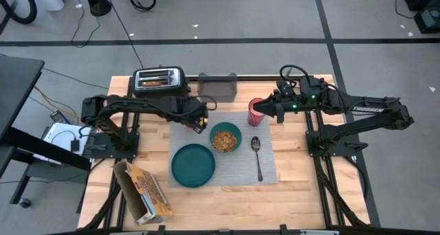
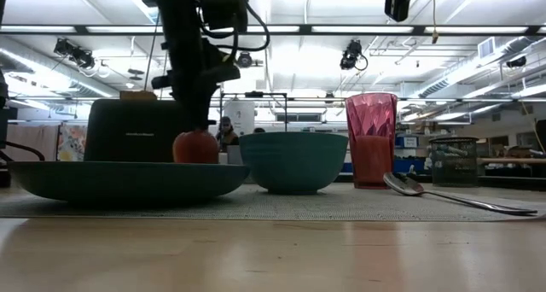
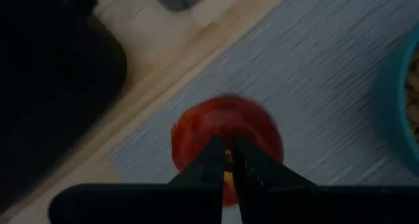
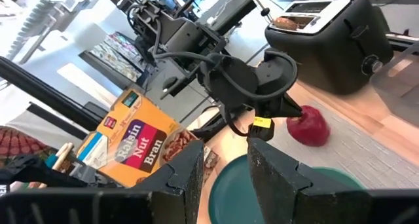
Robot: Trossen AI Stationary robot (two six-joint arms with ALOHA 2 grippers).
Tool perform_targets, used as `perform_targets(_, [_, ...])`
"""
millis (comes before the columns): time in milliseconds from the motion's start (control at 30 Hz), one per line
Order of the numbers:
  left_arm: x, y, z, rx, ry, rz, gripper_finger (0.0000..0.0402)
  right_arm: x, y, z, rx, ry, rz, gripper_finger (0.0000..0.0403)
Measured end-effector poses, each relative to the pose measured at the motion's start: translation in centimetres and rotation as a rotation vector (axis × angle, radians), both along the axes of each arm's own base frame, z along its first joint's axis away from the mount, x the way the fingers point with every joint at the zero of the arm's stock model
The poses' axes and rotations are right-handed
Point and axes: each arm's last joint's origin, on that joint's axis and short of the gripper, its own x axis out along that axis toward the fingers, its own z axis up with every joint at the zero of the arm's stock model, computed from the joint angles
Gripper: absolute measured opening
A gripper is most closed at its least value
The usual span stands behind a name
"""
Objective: Arrange a breakfast setting
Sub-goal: Put the apple on the top left of the placemat
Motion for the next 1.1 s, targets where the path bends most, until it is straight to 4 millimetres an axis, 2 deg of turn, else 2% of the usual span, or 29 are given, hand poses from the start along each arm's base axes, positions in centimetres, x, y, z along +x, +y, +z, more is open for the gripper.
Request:
perform_targets(667, [0.1, 0.0, -0.1, -0.063, -0.025, 0.007, 0.0023, 0.0, -0.1, 0.0, -0.006, -0.003, -0.026, 0.0128])
perform_targets(1100, [-0.2, 1.0, -0.2, -0.084, -0.029, 0.055, 0.0023, 0.0, 0.0, 0.0, -0.003, -0.001, -0.016, 0.0128])
